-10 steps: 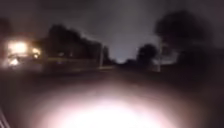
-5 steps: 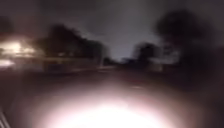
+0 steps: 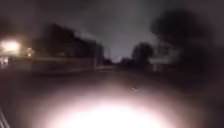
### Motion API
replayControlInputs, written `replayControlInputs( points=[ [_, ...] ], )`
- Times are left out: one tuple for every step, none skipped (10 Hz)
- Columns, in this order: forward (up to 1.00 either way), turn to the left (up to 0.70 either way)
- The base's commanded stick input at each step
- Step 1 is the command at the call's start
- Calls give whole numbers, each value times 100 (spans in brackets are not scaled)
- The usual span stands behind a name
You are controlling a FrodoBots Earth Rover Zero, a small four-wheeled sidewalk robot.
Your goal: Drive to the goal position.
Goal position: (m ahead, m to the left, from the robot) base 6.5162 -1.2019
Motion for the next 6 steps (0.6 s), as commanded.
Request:
replayControlInputs(
  points=[
    [70, 0],
    [70, 0],
    [70, 0],
    [70, 0],
    [70, 0],
    [70, 0]
  ],
)
